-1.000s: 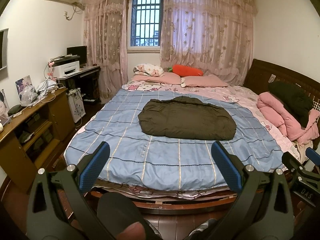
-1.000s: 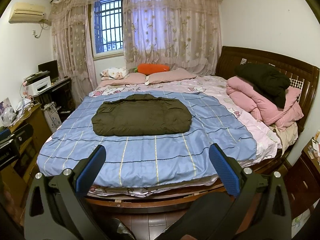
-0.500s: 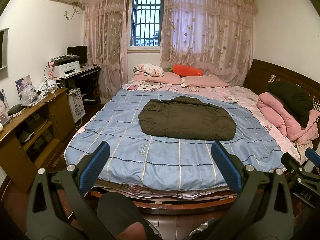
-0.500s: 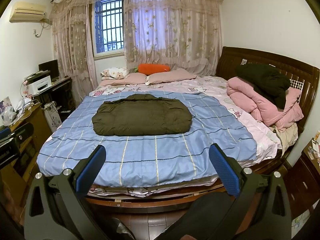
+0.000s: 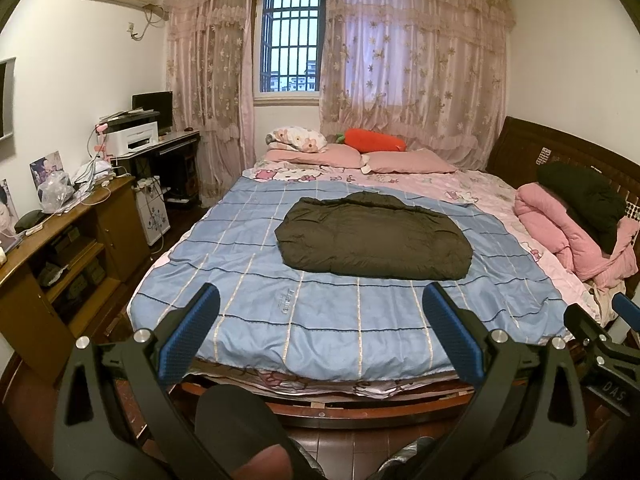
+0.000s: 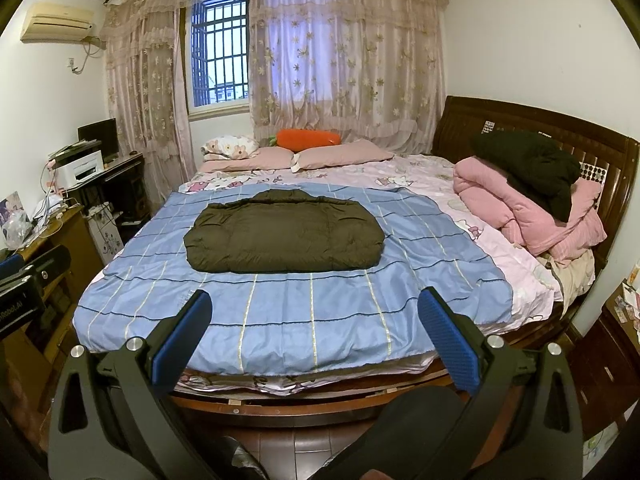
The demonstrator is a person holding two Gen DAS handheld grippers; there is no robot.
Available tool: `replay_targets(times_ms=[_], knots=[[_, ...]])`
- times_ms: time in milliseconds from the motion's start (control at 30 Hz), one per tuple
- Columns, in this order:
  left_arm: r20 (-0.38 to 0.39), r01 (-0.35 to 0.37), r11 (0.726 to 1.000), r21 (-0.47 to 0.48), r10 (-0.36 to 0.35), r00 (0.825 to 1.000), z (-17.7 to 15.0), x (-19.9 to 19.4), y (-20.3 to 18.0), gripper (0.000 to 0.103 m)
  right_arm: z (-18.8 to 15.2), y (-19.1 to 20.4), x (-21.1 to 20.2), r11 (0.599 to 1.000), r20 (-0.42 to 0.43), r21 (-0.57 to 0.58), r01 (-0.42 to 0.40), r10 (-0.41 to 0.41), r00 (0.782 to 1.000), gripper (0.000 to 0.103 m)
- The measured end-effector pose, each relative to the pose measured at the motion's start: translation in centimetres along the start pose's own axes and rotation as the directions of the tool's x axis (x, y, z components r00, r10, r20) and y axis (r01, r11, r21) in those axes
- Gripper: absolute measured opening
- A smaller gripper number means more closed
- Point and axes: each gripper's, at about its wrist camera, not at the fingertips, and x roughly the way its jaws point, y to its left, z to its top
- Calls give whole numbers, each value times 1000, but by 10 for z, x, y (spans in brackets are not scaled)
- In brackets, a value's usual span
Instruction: Fold large clothes
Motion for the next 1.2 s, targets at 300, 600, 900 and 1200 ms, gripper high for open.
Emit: replay_targets(times_ms=[300,600,900,1200], knots=[[0,-2,1000,1,2,1000,0,0,0,101,1,-1,1,1000,-4,-1,-2,2,1000,102],[0,-1,1000,-2,1,1000,0,0,0,101,-1,0,1,1000,-3,-2,0,0,1000,102],[-23,12,1000,-27,-13,1000,-1,6,0,101,-2,1,1,1000,-4,-1,-1,1,1000,102],[-12,-1,1000,-15,1,1000,-3,4,-4,101,-1,1,0,1000,-5,-4,-2,2,1000,102]])
